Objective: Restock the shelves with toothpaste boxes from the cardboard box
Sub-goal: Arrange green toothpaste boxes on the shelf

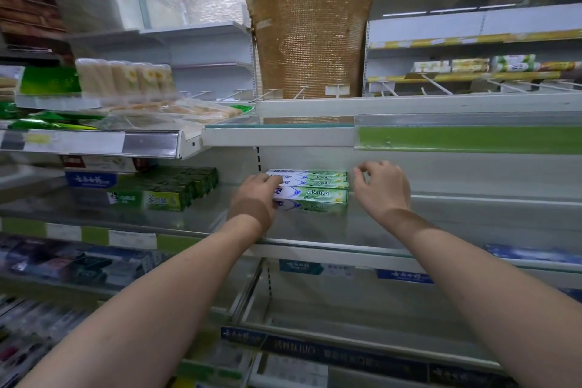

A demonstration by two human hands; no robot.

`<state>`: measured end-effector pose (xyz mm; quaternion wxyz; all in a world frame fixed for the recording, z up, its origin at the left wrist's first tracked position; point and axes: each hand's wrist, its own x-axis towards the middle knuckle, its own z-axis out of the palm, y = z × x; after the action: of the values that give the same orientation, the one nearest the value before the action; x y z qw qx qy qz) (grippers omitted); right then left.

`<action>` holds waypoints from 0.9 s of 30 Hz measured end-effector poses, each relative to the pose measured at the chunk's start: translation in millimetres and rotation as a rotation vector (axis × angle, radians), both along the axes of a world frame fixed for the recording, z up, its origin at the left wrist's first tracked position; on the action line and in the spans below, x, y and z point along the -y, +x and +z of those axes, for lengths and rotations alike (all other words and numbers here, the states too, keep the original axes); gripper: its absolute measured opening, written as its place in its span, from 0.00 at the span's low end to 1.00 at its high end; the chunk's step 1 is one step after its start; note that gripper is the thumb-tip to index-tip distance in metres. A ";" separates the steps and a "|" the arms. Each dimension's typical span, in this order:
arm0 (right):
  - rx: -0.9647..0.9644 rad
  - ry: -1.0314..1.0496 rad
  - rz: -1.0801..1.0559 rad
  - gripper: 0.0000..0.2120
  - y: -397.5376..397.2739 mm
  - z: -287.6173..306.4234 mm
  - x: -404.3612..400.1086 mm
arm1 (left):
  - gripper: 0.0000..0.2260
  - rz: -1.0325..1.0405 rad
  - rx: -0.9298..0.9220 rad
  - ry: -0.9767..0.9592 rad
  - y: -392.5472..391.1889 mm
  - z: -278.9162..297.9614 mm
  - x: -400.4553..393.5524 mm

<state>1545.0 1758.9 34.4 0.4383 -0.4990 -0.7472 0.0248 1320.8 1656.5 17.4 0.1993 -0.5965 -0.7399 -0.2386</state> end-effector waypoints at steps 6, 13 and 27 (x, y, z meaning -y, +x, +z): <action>0.021 -0.014 -0.065 0.15 17.0 3.1 -21.6 | 0.17 -0.078 0.067 0.312 -24.2 17.3 -11.6; 0.064 -0.026 -0.073 0.15 20.1 -2.0 -34.3 | 0.11 0.021 -0.038 0.066 -9.2 34.4 -58.2; 0.083 -0.036 -0.104 0.14 15.2 -2.7 -57.5 | 0.09 0.025 0.139 0.042 -24.7 28.9 -106.5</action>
<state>1560.1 1816.4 31.7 0.3988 -0.5453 -0.7373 -0.0052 1296.2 1763.0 46.3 0.1631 -0.5649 -0.7541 -0.2925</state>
